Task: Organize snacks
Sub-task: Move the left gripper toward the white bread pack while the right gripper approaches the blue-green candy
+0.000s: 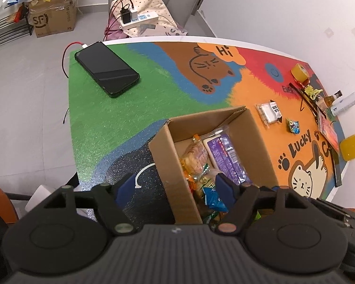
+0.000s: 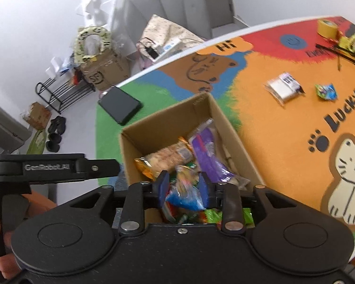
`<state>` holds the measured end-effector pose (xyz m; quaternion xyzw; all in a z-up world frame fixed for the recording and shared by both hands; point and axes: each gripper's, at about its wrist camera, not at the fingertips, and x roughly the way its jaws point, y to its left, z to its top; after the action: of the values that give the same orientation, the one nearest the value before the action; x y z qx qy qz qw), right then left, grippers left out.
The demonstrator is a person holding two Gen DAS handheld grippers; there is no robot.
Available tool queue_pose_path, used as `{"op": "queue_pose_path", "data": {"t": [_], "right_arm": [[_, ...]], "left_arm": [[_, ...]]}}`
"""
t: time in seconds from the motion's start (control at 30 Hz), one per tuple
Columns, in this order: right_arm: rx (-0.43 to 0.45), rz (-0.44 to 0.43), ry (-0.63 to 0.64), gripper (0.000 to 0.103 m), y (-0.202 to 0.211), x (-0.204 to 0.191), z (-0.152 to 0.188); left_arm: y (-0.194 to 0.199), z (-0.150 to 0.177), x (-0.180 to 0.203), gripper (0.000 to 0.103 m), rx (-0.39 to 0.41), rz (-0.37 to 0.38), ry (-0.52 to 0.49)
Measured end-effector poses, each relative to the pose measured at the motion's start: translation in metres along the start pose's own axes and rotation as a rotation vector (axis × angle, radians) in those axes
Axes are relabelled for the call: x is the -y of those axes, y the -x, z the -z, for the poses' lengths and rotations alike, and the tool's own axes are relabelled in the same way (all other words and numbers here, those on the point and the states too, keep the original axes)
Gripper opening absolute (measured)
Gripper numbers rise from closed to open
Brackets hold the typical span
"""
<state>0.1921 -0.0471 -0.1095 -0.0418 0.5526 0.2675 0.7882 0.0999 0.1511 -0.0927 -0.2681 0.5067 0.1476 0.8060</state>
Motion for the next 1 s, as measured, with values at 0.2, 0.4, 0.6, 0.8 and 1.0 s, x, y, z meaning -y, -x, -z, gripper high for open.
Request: {"op": "queue_pose_path", "data": {"t": [0.2, 0.4, 0.6, 0.8, 1.0], "right_arm": [[0.011, 0.049, -0.048, 0.039, 0.007, 0.023, 0.003], [0.021, 0.068, -0.079, 0.042, 0.014, 0.045, 0.002], [0.035, 0.087, -0.105, 0.048, 0.020, 0.071, -0.004], [0.067, 0.121, -0.125, 0.069, 0.027, 0.101, -0.015], [0.111, 0.172, -0.137, 0.098, 0.033, 0.132, -0.028]], "left_arm": [[-0.005, 0.001, 0.011, 0.077, -0.006, 0.000, -0.022], [-0.012, -0.001, 0.031, 0.079, -0.012, 0.002, -0.051], [-0.021, -0.006, 0.057, 0.084, -0.015, 0.008, -0.084], [-0.032, -0.014, 0.087, 0.085, -0.016, 0.017, -0.112], [-0.043, -0.022, 0.118, 0.091, -0.012, 0.027, -0.122]]}}
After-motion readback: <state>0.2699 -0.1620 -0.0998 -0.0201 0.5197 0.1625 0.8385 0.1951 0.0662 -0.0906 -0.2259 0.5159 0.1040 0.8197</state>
